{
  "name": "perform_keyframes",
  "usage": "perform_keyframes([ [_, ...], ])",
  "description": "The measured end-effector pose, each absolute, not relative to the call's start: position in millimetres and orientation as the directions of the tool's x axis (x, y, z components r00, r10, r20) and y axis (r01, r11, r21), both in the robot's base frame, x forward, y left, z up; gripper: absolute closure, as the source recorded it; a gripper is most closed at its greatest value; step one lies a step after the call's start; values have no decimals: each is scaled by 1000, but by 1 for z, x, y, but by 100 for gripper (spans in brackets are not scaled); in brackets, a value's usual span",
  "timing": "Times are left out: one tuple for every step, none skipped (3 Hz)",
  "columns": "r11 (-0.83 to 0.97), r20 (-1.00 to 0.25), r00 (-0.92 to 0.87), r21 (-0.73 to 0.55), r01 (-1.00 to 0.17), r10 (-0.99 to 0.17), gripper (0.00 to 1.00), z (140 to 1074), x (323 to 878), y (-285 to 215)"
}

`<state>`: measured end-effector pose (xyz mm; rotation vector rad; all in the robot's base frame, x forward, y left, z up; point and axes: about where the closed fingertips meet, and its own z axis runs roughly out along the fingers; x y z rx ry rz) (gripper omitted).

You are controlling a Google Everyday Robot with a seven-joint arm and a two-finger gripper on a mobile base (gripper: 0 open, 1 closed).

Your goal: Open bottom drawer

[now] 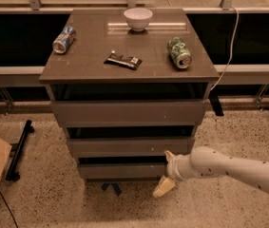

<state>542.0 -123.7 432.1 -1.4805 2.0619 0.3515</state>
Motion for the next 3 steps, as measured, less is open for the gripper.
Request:
perform_keyframes([
  [366,-618,-241,-82,-927,-748,0,381,560,-147],
  [369,-614,-242,-86,-926,-751,0,378,561,-148],
  [375,-587,-246,-105,-921,-771,0,366,563,-151],
])
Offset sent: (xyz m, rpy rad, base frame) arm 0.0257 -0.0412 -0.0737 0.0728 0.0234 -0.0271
